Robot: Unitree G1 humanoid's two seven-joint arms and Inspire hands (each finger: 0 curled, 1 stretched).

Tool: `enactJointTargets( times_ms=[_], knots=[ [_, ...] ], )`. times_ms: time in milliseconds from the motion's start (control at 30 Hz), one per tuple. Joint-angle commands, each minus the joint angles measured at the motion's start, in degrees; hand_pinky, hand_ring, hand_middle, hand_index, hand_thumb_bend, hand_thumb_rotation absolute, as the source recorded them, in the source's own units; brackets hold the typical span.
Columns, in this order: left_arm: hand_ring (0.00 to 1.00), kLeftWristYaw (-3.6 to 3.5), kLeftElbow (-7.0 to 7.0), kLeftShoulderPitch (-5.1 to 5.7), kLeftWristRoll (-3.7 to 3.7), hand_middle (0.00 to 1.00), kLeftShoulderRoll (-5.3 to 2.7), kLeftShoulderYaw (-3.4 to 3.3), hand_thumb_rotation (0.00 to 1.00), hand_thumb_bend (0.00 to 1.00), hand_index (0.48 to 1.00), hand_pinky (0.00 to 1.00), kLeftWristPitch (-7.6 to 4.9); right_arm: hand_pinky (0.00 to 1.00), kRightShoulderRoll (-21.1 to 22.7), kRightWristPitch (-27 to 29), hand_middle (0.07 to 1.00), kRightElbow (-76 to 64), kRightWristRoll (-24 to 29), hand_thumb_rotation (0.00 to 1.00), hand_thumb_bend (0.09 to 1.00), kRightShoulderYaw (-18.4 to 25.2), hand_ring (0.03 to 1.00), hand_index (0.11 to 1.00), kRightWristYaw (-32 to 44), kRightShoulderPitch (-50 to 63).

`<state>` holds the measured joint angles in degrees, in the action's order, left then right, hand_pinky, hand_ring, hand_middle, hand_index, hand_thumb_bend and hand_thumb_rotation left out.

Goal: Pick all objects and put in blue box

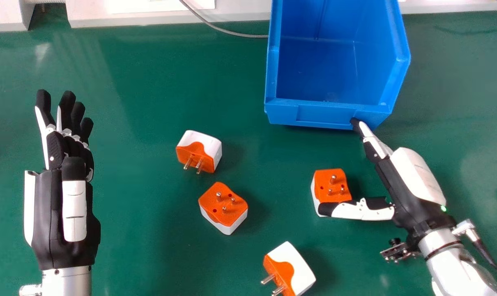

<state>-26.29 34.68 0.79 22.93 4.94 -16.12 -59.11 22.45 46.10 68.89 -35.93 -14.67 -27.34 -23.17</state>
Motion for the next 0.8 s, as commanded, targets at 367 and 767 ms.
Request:
enactJointTargets(
  times_ms=[367,767],
  knots=[
    [1.00,-1.33,0.36,-0.24,1.07,1.00,-0.20,-0.20,0.90,0.74,1.000,1.00,-0.92,0.84,-1.73,-0.85,0.997,2.38,3.46,0.63,1.000,-3.48,0.969,1.000,6.46,-1.73],
    [1.00,-1.61,1.54,-0.48,1.01,1.00,-0.33,-0.29,0.90,0.72,1.000,1.00,-1.33,0.85,-3.70,-3.66,1.000,4.04,3.07,0.61,1.000,-6.28,0.975,1.000,7.38,-2.33]
  ],
)
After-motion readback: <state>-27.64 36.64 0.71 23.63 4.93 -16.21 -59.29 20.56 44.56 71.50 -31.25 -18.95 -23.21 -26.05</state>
